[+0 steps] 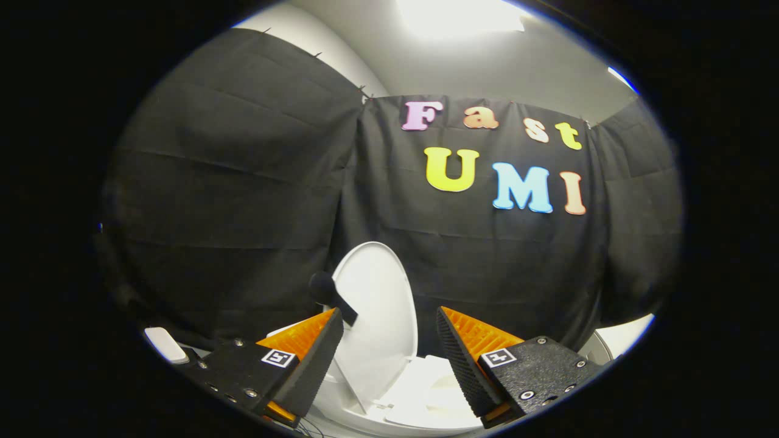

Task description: Open the toilet lid.

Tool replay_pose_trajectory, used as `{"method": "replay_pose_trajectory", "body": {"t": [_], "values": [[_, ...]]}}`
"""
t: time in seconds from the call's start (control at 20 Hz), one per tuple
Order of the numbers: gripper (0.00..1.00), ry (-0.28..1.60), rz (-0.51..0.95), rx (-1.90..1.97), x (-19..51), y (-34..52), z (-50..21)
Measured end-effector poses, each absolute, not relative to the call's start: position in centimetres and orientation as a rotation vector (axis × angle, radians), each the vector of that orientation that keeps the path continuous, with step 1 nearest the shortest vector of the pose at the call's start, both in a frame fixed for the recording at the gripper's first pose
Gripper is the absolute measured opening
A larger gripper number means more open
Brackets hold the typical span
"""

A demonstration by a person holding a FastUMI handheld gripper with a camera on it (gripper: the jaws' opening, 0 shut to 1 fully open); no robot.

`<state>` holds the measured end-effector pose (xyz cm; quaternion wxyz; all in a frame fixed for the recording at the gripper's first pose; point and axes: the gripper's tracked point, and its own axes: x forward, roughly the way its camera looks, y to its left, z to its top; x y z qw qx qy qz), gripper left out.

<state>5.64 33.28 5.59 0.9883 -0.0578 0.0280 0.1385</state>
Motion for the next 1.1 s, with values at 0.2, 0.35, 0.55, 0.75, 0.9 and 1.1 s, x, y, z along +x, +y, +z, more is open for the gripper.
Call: {"method": "replay_pose_trajectory", "body": {"t": [0.2,0.35,0.55,0.75,0.9,1.1], "values": [[0.95,0.063,0.2,-0.083,4.5,27.1,6.7],[0.95,0.053,0.18,-0.09,3.5,23.6,6.7],[0.95,0.061,0.192,-0.071,1.6,20.6,5.6],[0.95,0.076,0.162,-0.016,0.3,17.6,3.1],[0.95,0.091,0.111,-0.069,0.0,15.2,1.3],[0.95,0.1,0.086,-0.13,0.0,13.8,-0.5]]}}
